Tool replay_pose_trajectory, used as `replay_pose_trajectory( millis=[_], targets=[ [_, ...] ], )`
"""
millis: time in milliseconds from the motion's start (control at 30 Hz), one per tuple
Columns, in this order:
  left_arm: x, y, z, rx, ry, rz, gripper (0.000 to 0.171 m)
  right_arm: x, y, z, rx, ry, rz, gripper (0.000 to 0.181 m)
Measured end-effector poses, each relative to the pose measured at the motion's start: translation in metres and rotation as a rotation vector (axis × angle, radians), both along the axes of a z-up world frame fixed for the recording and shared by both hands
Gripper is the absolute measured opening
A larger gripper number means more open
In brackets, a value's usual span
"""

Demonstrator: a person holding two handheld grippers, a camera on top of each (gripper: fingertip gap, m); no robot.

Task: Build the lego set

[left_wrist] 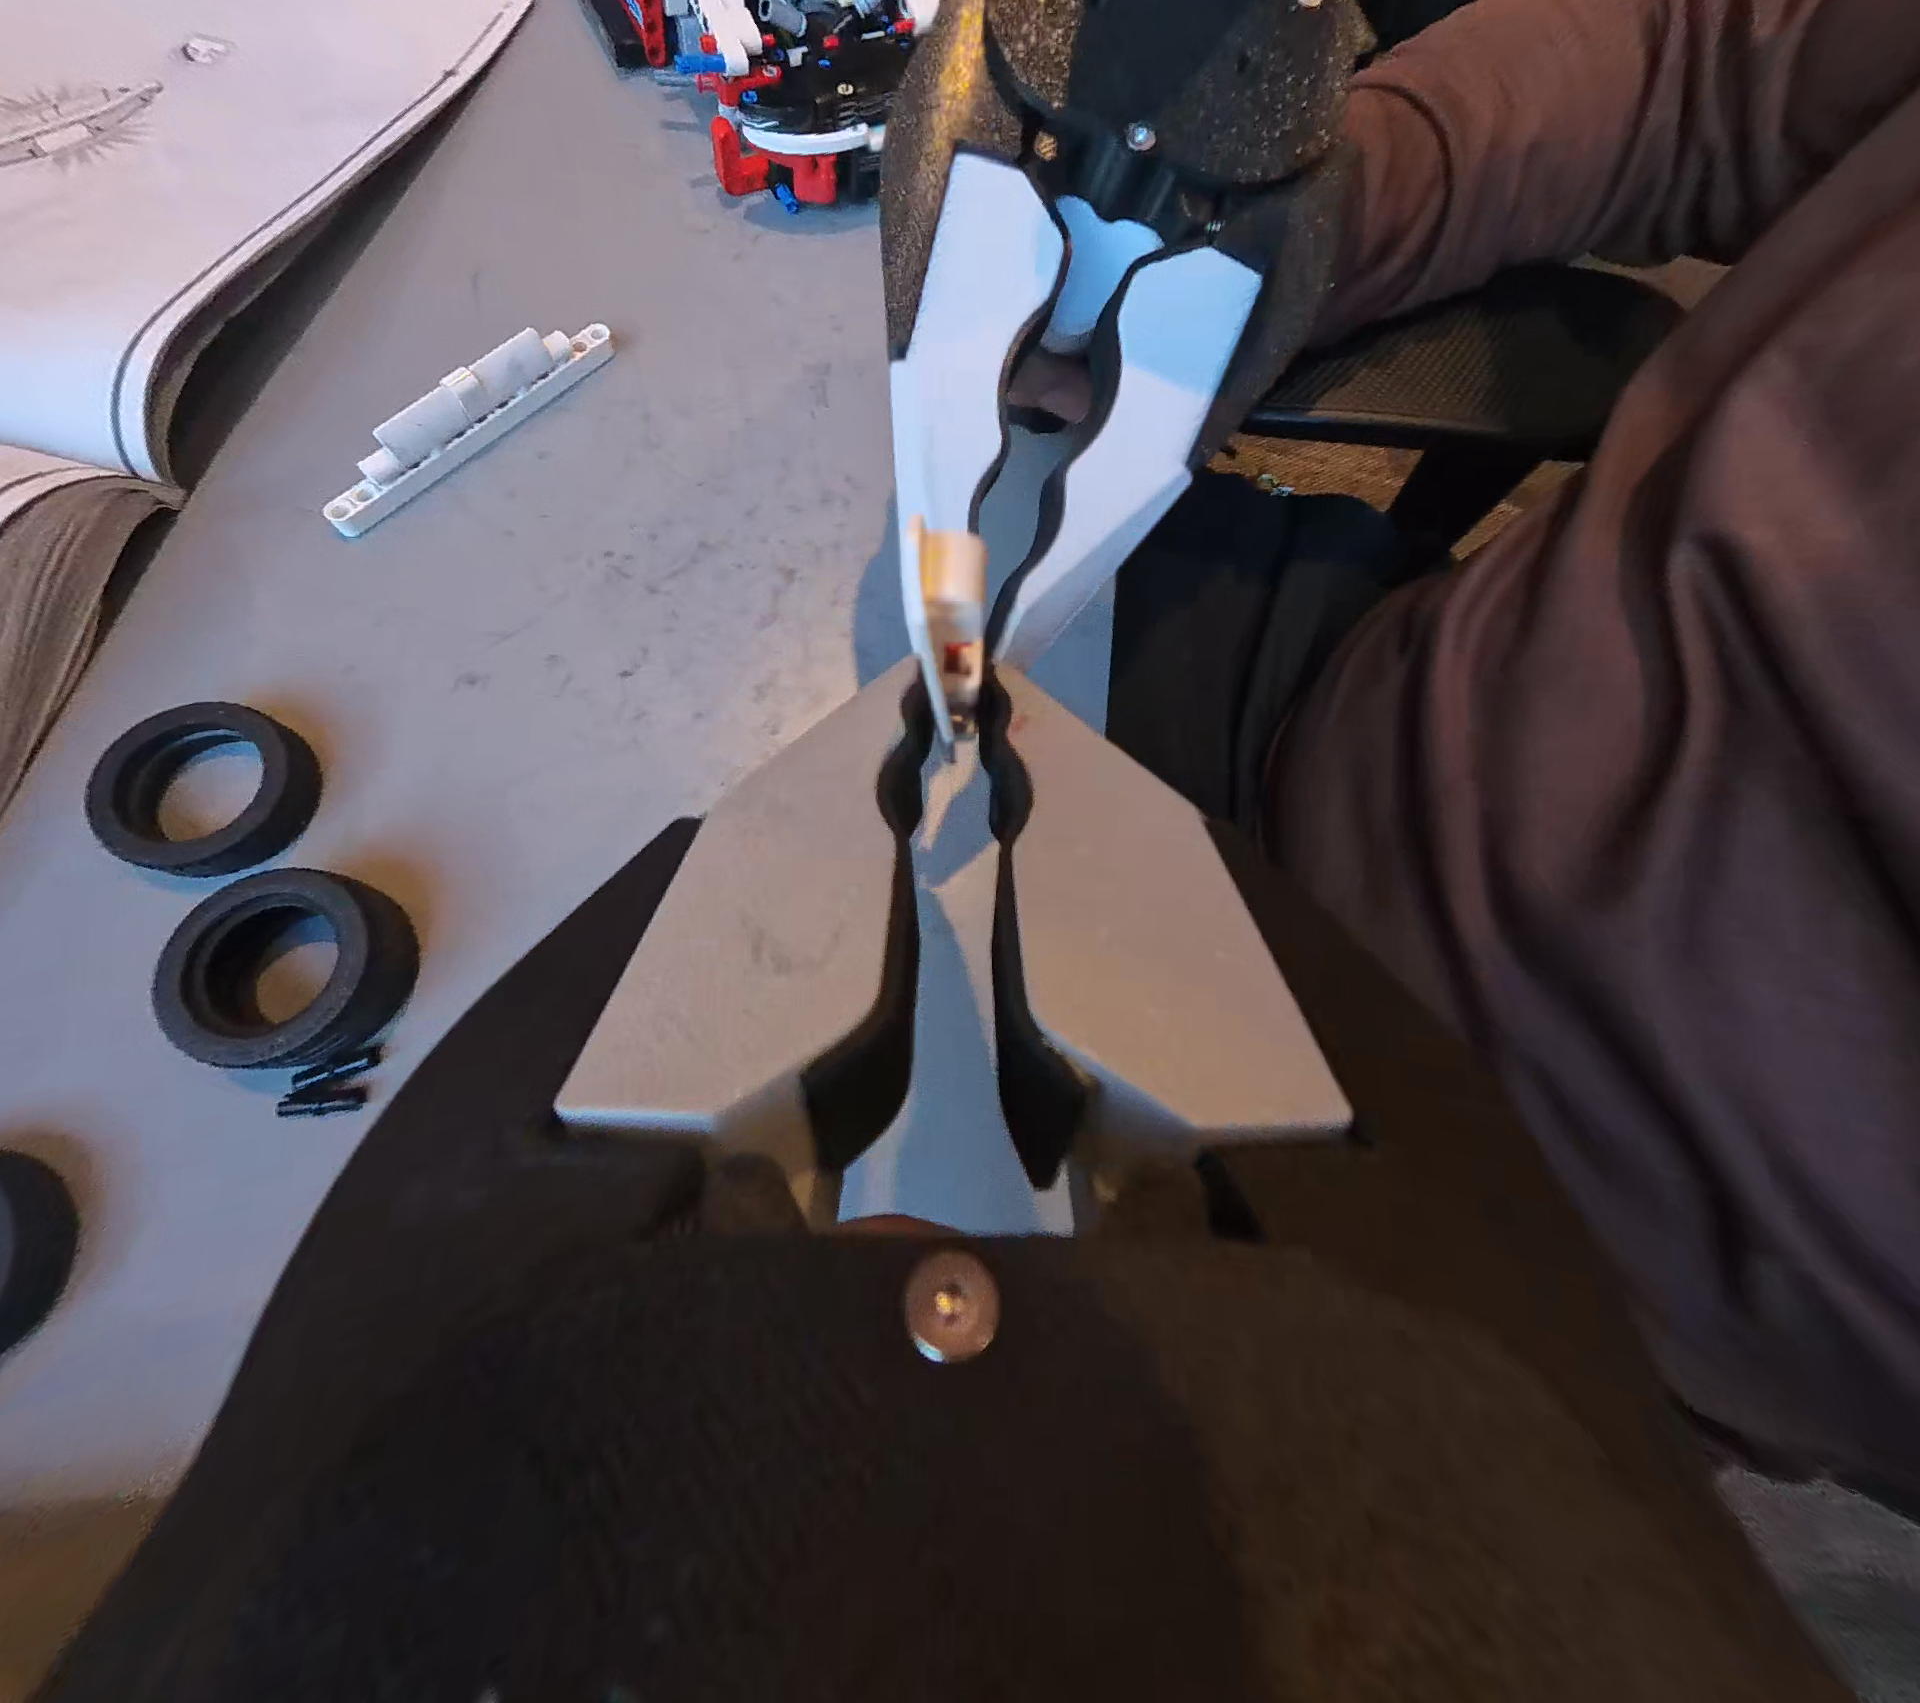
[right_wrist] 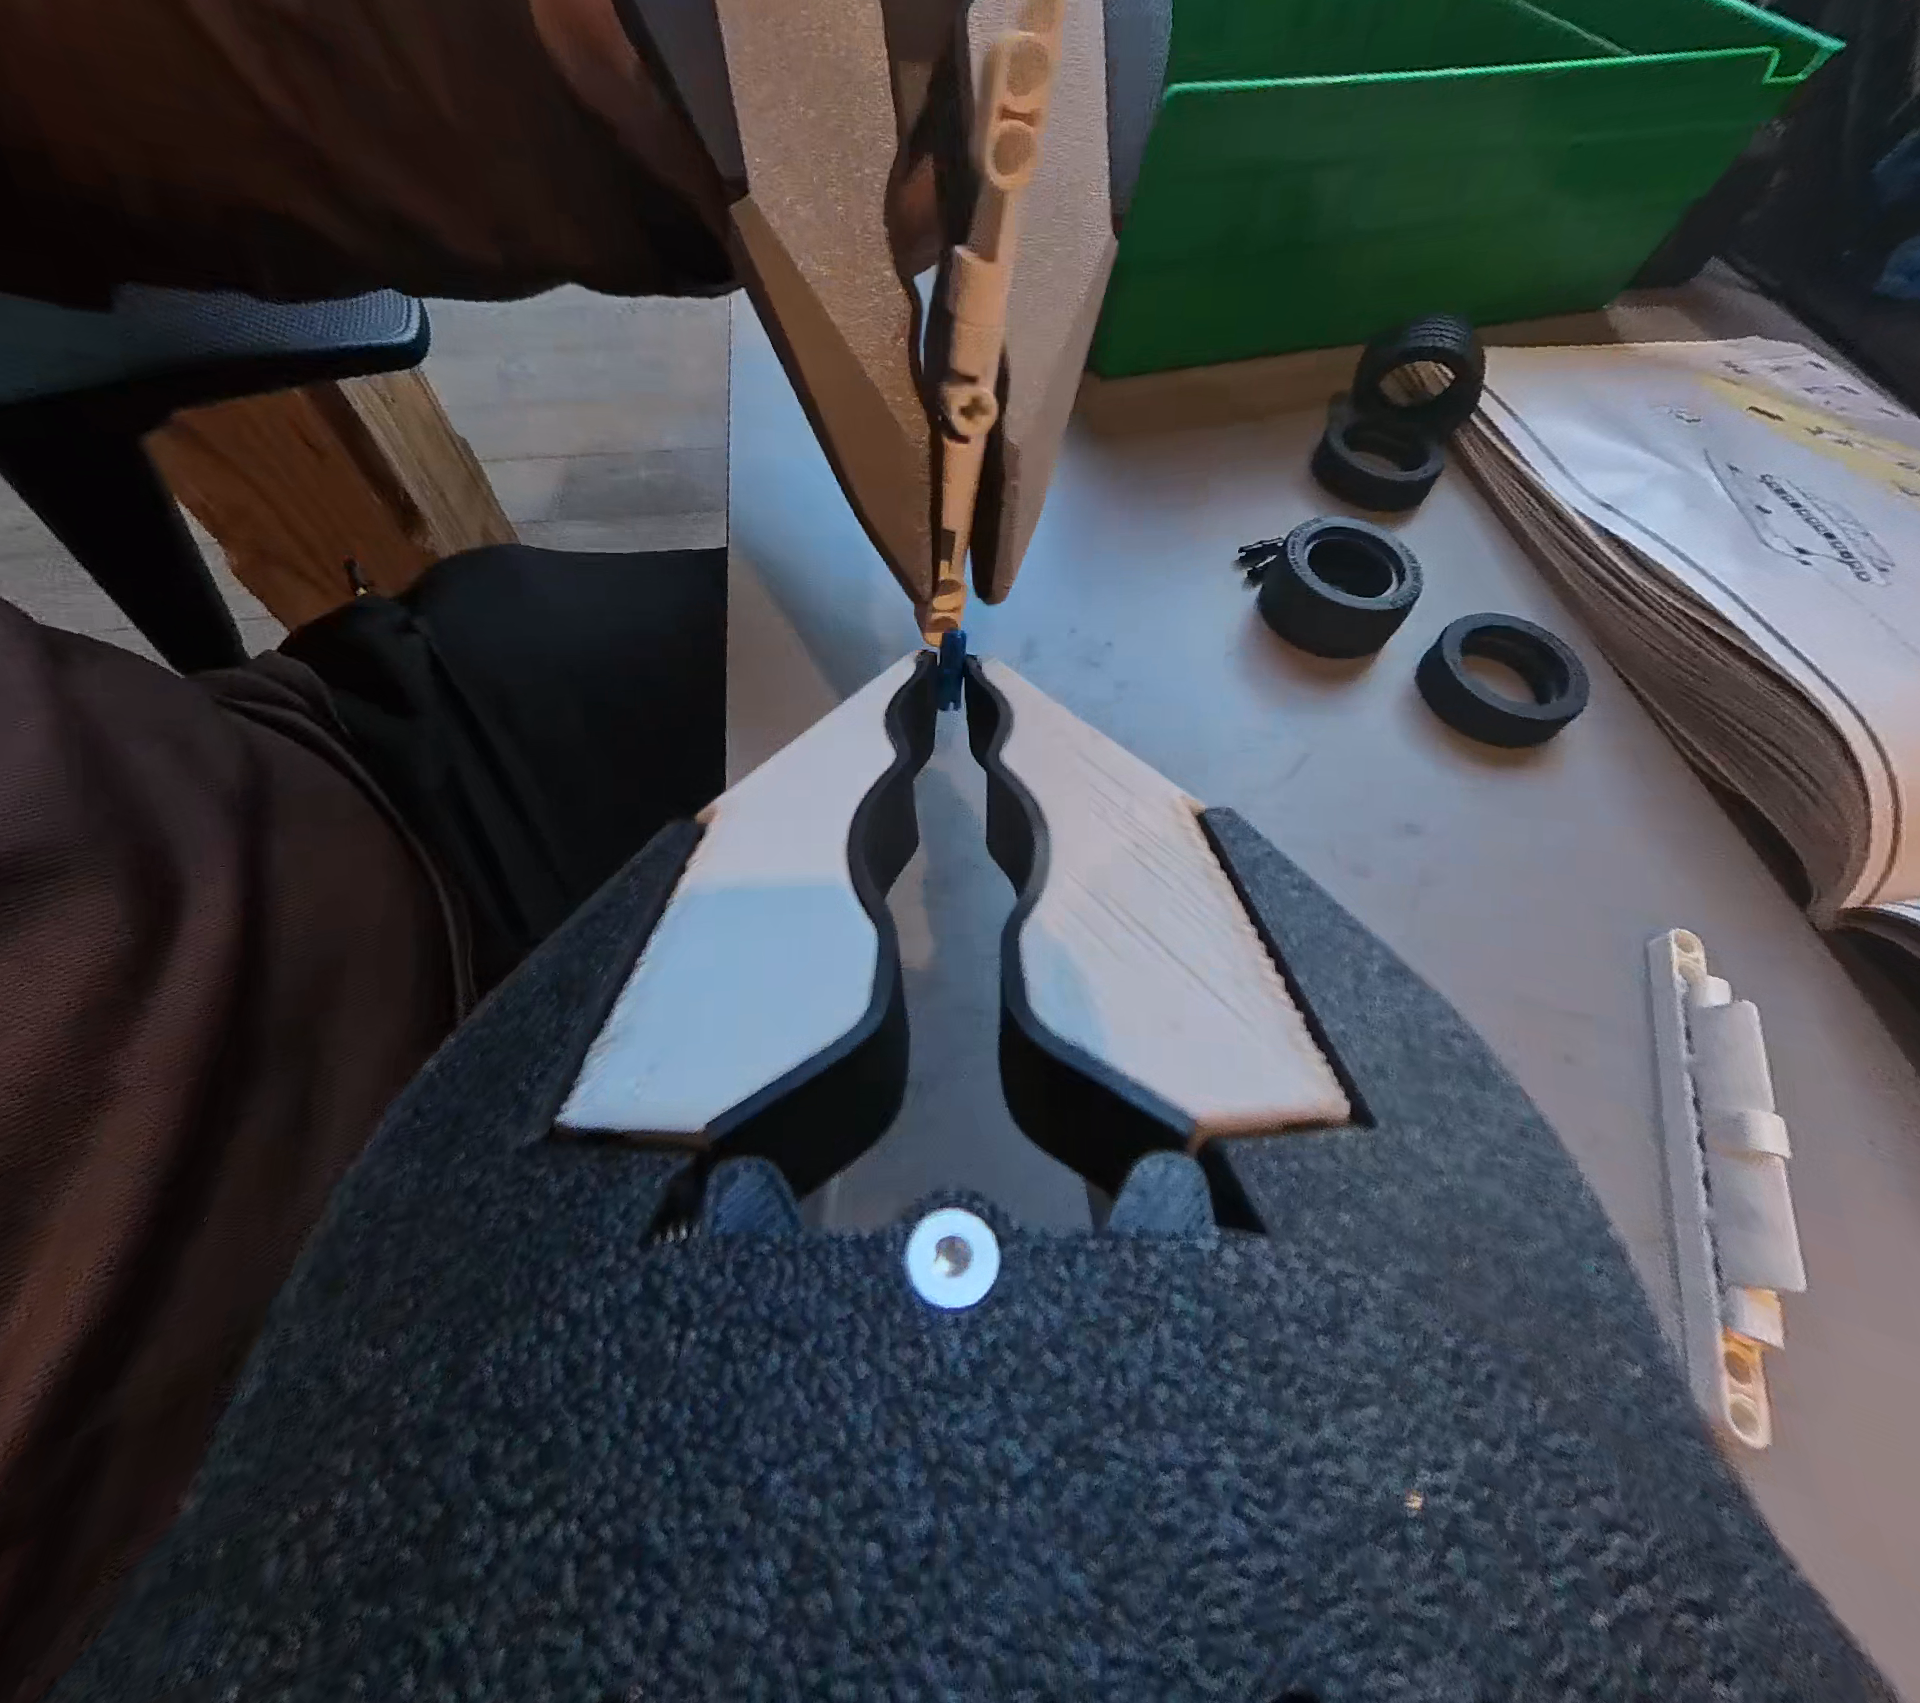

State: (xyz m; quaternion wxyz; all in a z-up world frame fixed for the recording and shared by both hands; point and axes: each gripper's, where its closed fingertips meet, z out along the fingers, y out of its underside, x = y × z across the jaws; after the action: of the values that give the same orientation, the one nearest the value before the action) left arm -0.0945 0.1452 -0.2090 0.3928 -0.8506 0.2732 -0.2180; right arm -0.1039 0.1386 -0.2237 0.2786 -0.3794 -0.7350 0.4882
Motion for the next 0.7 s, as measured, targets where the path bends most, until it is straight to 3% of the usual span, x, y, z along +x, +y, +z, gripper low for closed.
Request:
replay_pose_trajectory(
  millis=[133, 333, 400, 567, 700],
  targets=[
    [-0.005, 0.003, -0.013, -0.007, -0.005, 0.017, 0.004, 0.003, 0.008, 0.004, 0.003, 0.021, -0.031, 0.005],
    [-0.017, 0.001, -0.058, -0.281, 0.04, 0.073, 0.005, 0.008, 0.012, 0.033, -0.136, 0.085, -0.01, 0.004],
    [-0.024, 0.0, -0.074, -0.388, 0.112, 0.106, 0.005, 0.005, 0.011, 0.025, -0.098, 0.065, -0.013, 0.005],
    [-0.024, 0.004, -0.077, -0.472, 0.118, 0.119, 0.004, 0.0, 0.029, -0.029, 0.041, -0.129, -0.089, 0.004],
    [-0.016, 0.007, -0.077, -0.43, 0.06, 0.095, 0.004, 0.0, 0.03, -0.026, 0.033, -0.121, -0.093, 0.004]
  ],
)
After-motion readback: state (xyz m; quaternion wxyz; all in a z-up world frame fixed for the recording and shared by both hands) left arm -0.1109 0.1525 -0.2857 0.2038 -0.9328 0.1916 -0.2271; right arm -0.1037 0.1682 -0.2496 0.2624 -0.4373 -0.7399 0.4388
